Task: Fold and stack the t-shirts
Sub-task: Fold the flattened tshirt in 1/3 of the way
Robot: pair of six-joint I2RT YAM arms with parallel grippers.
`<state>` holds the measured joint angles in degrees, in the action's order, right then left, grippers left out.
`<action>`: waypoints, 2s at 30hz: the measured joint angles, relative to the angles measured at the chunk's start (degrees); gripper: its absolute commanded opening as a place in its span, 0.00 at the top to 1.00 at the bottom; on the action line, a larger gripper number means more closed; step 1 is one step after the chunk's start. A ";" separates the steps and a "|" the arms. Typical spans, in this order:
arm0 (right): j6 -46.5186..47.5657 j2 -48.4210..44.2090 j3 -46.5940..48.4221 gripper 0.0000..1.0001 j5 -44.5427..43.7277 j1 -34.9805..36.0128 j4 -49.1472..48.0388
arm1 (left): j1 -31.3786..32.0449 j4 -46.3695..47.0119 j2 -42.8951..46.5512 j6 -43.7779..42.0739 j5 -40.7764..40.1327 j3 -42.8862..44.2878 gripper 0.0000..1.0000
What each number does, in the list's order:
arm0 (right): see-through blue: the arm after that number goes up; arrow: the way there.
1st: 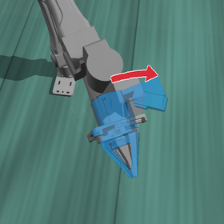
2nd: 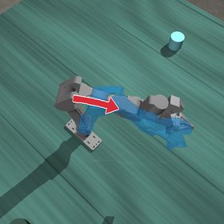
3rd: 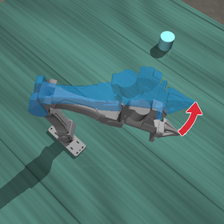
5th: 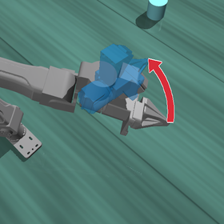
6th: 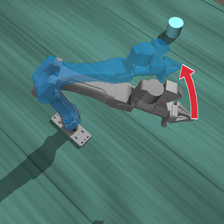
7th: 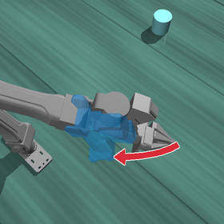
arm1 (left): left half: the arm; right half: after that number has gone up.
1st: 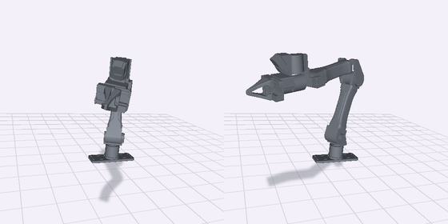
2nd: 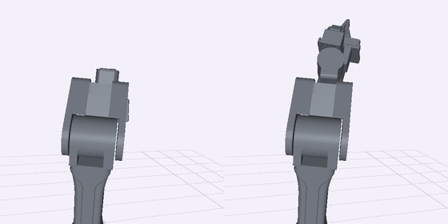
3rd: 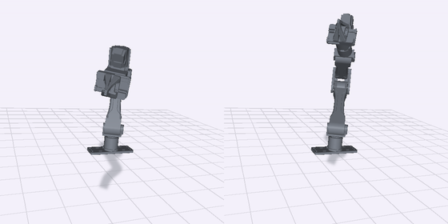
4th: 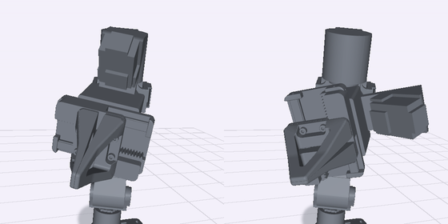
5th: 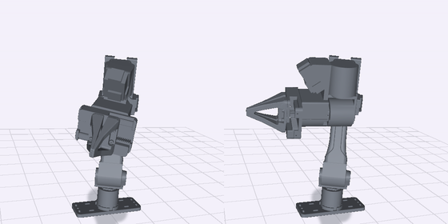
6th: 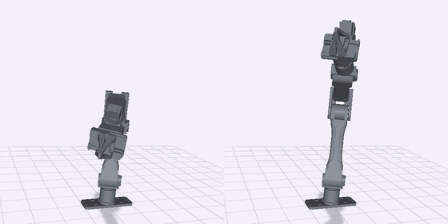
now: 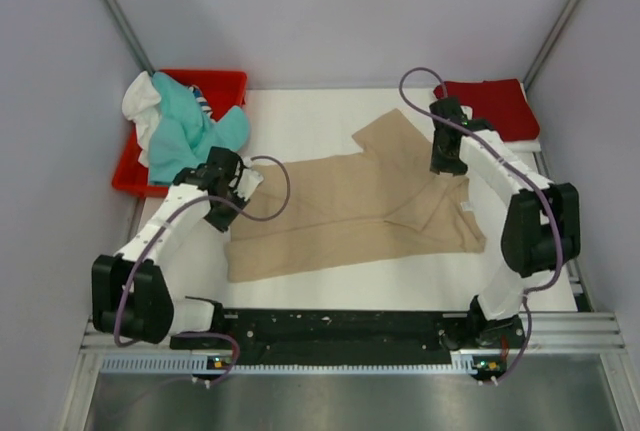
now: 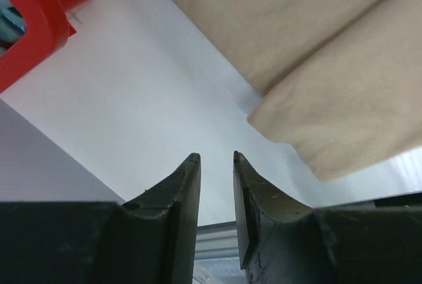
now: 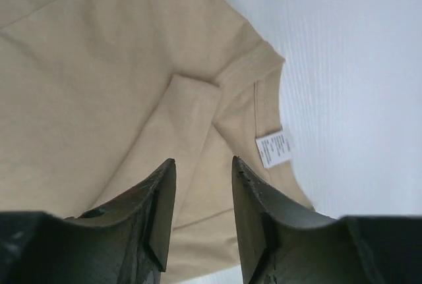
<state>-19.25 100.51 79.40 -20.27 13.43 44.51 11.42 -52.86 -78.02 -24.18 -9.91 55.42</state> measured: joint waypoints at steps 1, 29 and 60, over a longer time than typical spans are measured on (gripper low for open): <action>-0.52 -2.25 -1.16 0.81 0.35 -0.02 0.17 | 0.04 -0.55 1.70 -0.76 1.81 0.28 0.72; -7.41 -6.43 -23.34 1.00 21.68 1.46 -3.06 | 8.57 1.88 -0.17 -4.44 6.03 -14.64 0.81; -8.33 12.81 5.46 1.00 21.75 4.94 -3.69 | 8.57 2.58 0.15 -4.46 3.30 -15.30 0.80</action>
<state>-27.57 113.32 84.86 1.48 18.37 40.82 19.99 -50.28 -77.87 -28.64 -6.61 40.12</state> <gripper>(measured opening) 0.002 0.190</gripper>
